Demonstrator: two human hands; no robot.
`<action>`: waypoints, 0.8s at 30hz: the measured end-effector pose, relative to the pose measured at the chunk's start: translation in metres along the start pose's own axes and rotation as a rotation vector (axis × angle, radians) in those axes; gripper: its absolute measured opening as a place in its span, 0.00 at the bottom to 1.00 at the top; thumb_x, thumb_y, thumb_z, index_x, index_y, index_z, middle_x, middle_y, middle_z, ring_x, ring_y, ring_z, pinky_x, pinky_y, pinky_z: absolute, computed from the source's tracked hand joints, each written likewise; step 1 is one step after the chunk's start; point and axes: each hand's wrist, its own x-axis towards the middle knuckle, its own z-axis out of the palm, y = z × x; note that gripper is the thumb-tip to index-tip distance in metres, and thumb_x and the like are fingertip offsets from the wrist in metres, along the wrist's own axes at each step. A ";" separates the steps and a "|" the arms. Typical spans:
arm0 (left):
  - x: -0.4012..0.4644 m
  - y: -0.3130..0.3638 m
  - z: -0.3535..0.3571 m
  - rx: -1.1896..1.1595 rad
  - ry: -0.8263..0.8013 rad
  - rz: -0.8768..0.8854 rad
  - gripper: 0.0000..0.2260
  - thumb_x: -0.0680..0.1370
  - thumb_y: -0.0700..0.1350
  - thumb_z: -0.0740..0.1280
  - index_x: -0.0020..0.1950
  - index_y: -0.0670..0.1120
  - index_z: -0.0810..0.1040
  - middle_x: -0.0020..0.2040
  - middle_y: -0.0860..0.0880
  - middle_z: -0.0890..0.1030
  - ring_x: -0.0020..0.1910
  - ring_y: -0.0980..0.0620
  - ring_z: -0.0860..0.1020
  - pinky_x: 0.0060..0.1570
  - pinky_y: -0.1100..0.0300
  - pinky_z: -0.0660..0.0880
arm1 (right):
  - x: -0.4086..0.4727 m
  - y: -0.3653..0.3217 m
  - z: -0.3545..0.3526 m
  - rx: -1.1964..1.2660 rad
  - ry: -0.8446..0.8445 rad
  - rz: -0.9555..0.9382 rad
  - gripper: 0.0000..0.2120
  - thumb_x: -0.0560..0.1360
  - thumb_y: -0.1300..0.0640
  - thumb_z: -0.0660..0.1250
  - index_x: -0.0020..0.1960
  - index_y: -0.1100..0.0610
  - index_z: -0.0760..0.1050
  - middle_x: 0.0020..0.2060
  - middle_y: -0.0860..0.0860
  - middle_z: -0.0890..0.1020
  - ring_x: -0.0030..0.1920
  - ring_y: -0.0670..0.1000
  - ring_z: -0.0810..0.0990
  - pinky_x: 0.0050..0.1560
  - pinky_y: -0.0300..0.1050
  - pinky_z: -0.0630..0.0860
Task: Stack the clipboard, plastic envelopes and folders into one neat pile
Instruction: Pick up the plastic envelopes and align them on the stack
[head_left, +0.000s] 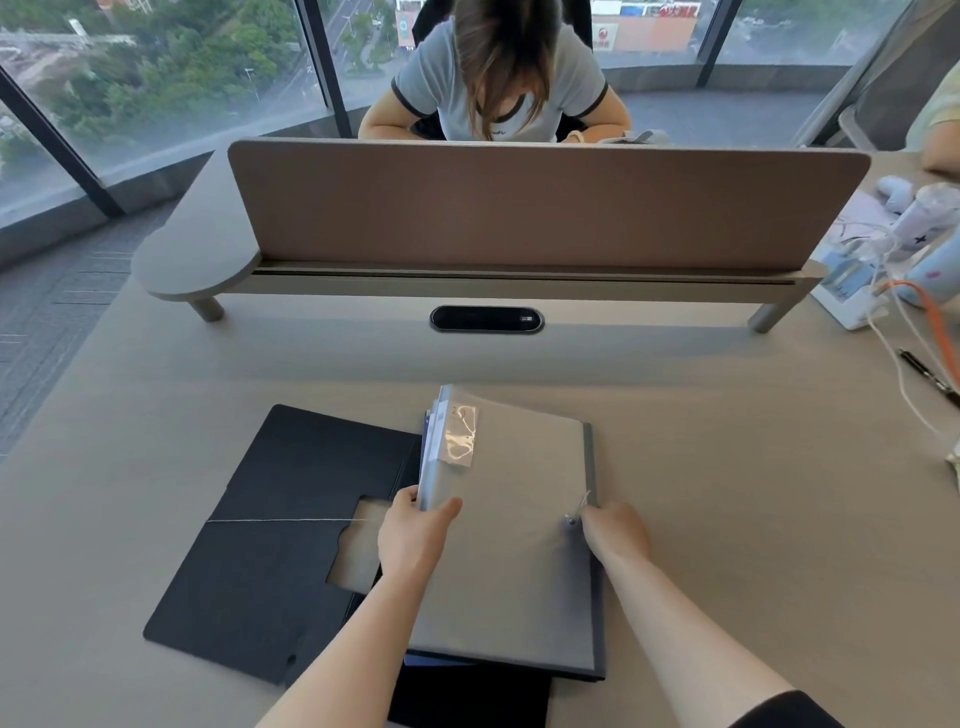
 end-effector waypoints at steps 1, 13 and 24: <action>0.000 0.000 0.002 -0.013 -0.013 0.003 0.16 0.71 0.50 0.73 0.57 0.50 0.75 0.47 0.52 0.82 0.45 0.50 0.82 0.49 0.50 0.80 | 0.002 0.002 -0.003 0.005 0.005 0.013 0.14 0.76 0.55 0.63 0.51 0.65 0.80 0.47 0.61 0.82 0.52 0.63 0.81 0.43 0.44 0.69; -0.016 -0.003 0.043 -0.116 -0.182 0.027 0.19 0.72 0.48 0.73 0.61 0.51 0.74 0.51 0.52 0.82 0.49 0.50 0.82 0.55 0.45 0.80 | 0.023 0.021 -0.048 0.082 0.078 0.061 0.15 0.76 0.53 0.66 0.49 0.64 0.82 0.45 0.60 0.82 0.49 0.62 0.81 0.44 0.44 0.70; -0.036 -0.001 0.078 0.082 -0.351 0.214 0.28 0.75 0.47 0.72 0.74 0.48 0.68 0.59 0.57 0.77 0.52 0.60 0.77 0.47 0.64 0.77 | 0.038 0.043 -0.082 0.028 0.152 0.001 0.17 0.72 0.49 0.68 0.50 0.63 0.81 0.45 0.61 0.84 0.49 0.61 0.83 0.43 0.46 0.73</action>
